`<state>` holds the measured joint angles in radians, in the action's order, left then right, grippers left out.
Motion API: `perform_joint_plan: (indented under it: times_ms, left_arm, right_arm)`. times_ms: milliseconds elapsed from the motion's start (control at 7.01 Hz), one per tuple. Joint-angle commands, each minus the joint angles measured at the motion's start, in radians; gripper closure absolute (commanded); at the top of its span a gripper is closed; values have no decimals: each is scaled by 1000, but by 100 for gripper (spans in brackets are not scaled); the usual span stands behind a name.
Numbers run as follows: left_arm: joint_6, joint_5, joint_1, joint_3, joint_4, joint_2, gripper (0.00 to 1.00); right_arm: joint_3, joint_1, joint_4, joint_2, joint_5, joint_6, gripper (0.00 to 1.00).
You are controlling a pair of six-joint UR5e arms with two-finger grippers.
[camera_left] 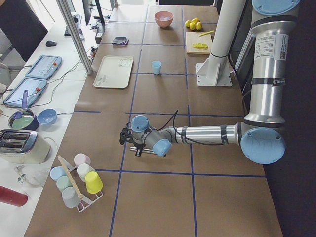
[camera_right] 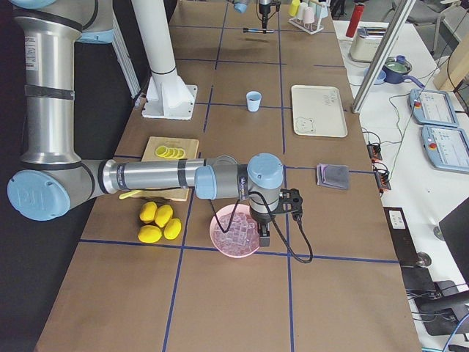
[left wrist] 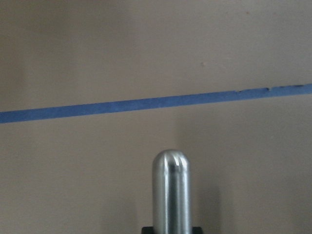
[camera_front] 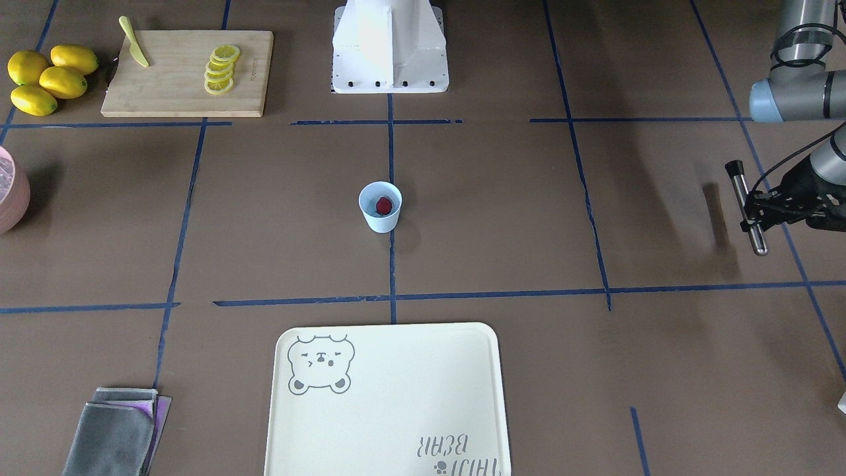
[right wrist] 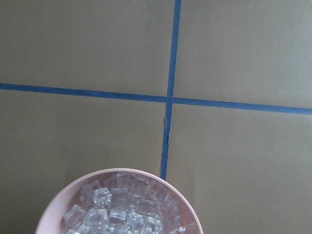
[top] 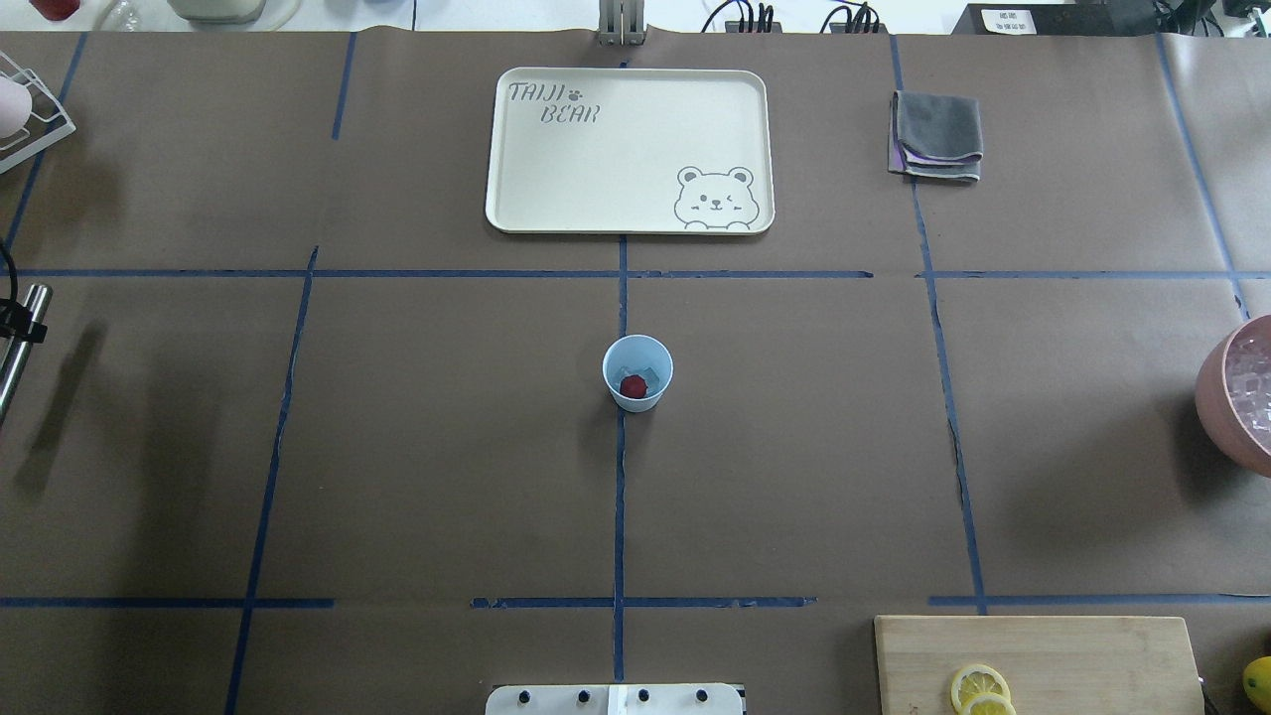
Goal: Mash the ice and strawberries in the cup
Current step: 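Carry the pestle with the left gripper back toward its starting spot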
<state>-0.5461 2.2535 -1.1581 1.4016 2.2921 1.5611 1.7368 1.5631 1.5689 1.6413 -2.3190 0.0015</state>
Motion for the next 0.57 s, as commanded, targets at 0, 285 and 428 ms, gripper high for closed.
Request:
perform_joint_plan:
  times_ms: [0,285,428]
  left_arm:
    - [32,-58,-22,-39,0,-3,100]
    - [29,-61,-20,-39,-2,-3,100]
    - [28,-61,-18,-39,-2,-4,100]
  right_arm:
    - [1,0,-1,0,1,0,1]
    - [4,0,-1,0,1,0,1]
    - [4,0,-1,0,1,-2,1]
